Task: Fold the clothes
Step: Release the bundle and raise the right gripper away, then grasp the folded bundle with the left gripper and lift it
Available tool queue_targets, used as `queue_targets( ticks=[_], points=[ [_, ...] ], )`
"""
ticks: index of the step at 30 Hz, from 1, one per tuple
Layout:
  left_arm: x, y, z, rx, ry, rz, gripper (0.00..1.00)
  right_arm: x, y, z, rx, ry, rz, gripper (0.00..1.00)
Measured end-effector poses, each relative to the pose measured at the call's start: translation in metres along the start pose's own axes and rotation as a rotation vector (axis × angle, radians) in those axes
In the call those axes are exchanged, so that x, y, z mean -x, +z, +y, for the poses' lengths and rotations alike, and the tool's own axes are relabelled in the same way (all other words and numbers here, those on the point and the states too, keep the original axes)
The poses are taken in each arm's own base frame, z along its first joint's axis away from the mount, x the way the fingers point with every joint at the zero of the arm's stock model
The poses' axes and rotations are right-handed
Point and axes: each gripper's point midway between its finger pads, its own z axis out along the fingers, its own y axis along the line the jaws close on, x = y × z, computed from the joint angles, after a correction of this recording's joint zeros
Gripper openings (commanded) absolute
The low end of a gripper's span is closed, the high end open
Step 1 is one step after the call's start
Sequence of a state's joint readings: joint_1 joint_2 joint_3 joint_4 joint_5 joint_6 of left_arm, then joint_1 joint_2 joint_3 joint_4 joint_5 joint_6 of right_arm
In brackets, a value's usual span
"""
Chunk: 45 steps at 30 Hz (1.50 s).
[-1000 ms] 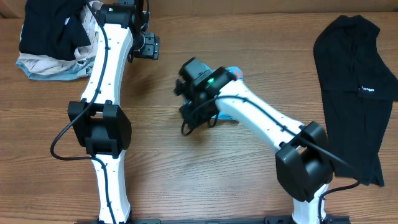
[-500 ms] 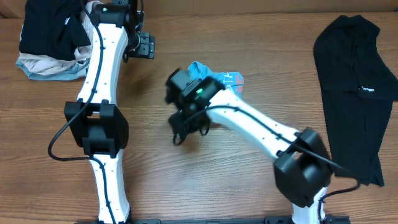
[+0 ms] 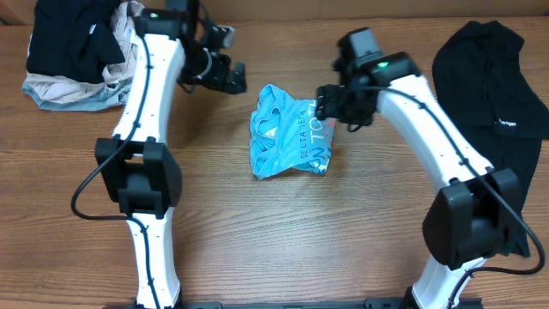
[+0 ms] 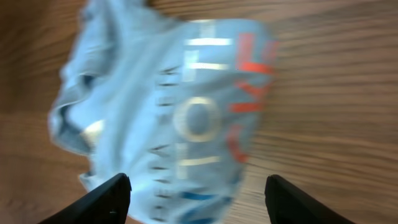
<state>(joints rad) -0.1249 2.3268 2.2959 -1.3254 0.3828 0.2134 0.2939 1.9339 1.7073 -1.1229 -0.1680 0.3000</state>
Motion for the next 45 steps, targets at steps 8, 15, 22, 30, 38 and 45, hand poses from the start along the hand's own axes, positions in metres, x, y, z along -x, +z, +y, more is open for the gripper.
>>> queue_targets(
  ticks=[8,15,22,30,38,45],
  points=[
    [-0.017,0.059,-0.054,-0.082,0.156,0.079,1.00,0.016,-0.013,-0.066,-0.042,0.147,-0.008,0.85],
    [-0.039,0.088,-0.062,-0.095,0.167,0.138,1.00,0.022,-0.020,-0.096,-0.057,0.187,-0.023,0.92],
    [-0.057,0.112,-0.055,-0.099,0.146,0.168,1.00,0.024,-0.022,-0.106,-0.064,0.195,-0.029,0.93],
    [-0.065,0.123,-0.071,-0.188,0.128,0.164,0.86,0.025,-0.022,-0.107,-0.070,0.190,-0.031,0.97],
    [-0.064,0.132,-0.110,-0.289,0.117,0.152,0.04,0.025,-0.023,-0.109,-0.079,0.190,-0.033,0.97],
    [-0.063,0.131,-0.116,-0.295,0.013,0.167,0.04,0.025,-0.023,-0.110,-0.083,0.190,-0.033,0.97]
  ],
)
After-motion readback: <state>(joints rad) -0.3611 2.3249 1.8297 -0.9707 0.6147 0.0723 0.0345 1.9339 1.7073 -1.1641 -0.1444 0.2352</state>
